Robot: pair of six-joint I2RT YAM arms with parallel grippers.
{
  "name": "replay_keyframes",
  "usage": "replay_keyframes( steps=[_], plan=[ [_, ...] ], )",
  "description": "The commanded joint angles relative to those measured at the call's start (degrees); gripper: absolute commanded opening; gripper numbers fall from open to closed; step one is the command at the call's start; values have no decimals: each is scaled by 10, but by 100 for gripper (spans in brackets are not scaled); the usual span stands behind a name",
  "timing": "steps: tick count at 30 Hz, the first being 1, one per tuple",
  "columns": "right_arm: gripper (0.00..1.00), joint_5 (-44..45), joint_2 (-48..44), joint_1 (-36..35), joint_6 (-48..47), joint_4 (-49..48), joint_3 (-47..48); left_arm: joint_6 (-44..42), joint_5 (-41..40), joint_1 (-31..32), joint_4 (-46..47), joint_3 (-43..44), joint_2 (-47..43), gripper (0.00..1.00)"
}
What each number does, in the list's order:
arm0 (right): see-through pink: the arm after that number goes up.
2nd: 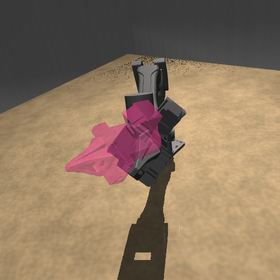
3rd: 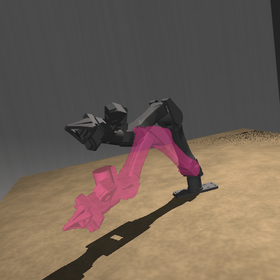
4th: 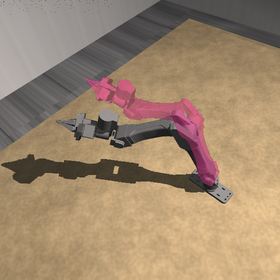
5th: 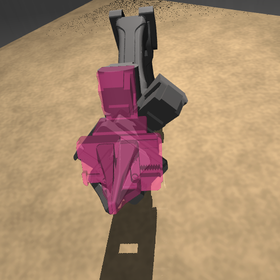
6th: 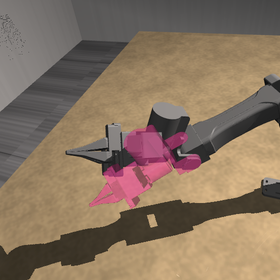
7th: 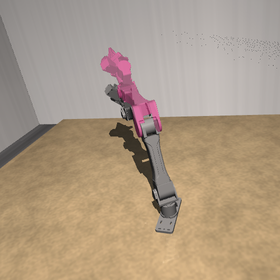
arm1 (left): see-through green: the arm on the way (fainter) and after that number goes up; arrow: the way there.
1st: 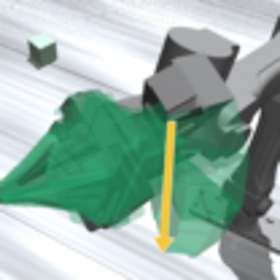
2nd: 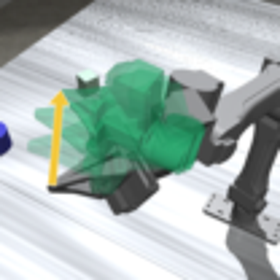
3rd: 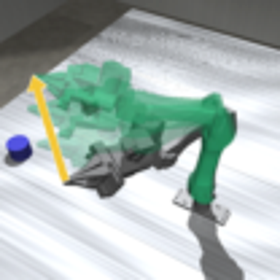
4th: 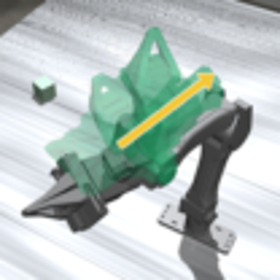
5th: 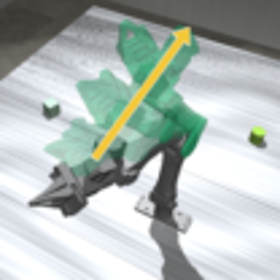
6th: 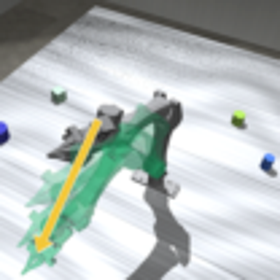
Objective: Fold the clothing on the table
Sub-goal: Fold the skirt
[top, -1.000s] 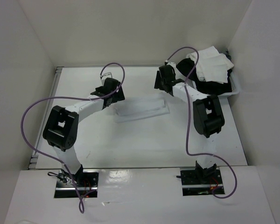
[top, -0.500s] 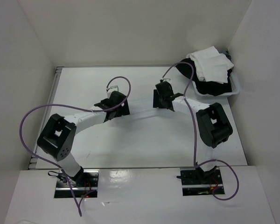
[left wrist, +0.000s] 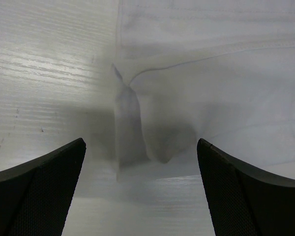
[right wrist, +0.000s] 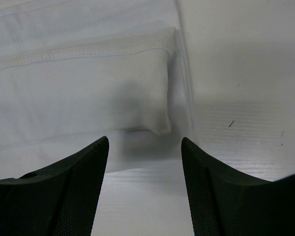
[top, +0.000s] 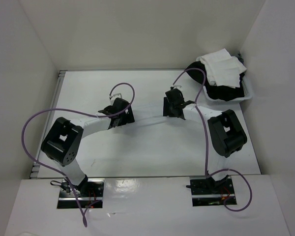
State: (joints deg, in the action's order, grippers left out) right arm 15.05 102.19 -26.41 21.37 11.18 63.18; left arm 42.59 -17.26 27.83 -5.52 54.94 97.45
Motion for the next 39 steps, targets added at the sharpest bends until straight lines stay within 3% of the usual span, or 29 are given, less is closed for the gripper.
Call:
replay_keyframes(
  steps=[1, 9, 18, 23, 33, 39],
  plan=[
    [66, 19, -43, 2, 3, -26, -9, 14, 0, 0, 27, 3, -38, 100],
    [68, 29, -36, -26, -24, -44, -15, 25, -66, 6, -9, -35, -172, 100],
    [79, 321, 82, -273, -98, 4, 56, 53, -122, 20, -40, -95, -273, 100],
    [82, 420, 159, -287, -106, 41, 115, 53, -128, 20, -50, -115, -313, 100],
    [82, 435, 92, -292, -119, 25, 105, 53, -160, 0, -72, -144, -427, 100],
    [82, 412, 54, -306, -119, 36, 111, 53, -166, 0, -86, -149, -446, 100]
  ],
)
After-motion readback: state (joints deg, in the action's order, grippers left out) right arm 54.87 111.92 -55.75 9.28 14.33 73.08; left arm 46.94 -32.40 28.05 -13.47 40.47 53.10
